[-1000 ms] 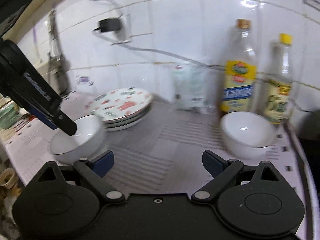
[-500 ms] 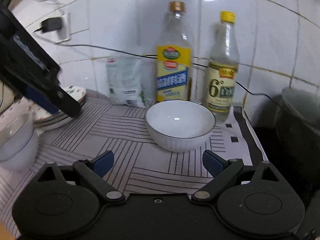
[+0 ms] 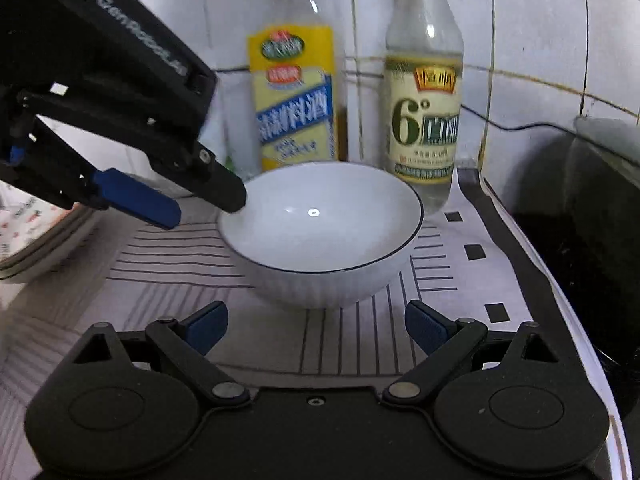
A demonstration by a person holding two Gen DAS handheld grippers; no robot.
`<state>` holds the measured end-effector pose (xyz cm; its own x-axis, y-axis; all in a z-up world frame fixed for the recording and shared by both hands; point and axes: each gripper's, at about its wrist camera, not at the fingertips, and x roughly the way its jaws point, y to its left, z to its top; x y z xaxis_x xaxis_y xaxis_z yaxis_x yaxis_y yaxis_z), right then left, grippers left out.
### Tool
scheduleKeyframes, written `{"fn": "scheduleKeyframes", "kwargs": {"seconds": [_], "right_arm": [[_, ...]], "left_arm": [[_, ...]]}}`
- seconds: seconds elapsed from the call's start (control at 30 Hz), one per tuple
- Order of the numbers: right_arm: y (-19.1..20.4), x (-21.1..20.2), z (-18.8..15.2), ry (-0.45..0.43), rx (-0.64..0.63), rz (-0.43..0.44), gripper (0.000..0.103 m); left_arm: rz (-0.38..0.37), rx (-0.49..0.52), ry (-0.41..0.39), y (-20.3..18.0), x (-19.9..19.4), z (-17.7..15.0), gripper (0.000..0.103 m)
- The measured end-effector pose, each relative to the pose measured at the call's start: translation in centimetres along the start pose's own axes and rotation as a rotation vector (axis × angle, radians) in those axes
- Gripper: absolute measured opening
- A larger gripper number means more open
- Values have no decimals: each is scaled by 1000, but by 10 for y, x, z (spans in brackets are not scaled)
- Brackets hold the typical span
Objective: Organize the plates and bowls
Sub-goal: 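Move both grippers to the last white bowl and grasp its rim, then carry the third bowl with both grippers and lower it into the bowl stack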
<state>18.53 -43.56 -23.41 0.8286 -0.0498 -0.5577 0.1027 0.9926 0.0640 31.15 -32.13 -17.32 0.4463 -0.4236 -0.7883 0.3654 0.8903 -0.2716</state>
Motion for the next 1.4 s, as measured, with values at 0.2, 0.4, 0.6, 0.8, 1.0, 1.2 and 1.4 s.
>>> {"fn": "scheduleKeyframes", "kwargs": {"seconds": [0.2, 0.4, 0.6, 0.8, 1.0, 1.2, 1.4], "right_arm": [[11, 12, 3, -9, -63, -21, 97], [11, 15, 8, -20, -58, -34, 97], [8, 13, 8, -29, -28, -37, 93], [11, 5, 4, -25, -23, -23, 92], [28, -17, 4, -40, -80, 6, 92], [41, -38, 10, -68, -92, 44, 92], [60, -69, 21, -101, -116, 106, 92]], "left_arm": [[35, 1, 73, 5, 28, 1, 37], [-15, 31, 107, 1, 36, 4, 17], [16, 84, 120, -7, 32, 0, 16], [61, 105, 156, -11, 23, -3, 16], [75, 57, 189, -2, -6, -2, 16], [128, 73, 163, -1, -47, -10, 16], [157, 47, 125, 6, -91, -13, 16]]}}
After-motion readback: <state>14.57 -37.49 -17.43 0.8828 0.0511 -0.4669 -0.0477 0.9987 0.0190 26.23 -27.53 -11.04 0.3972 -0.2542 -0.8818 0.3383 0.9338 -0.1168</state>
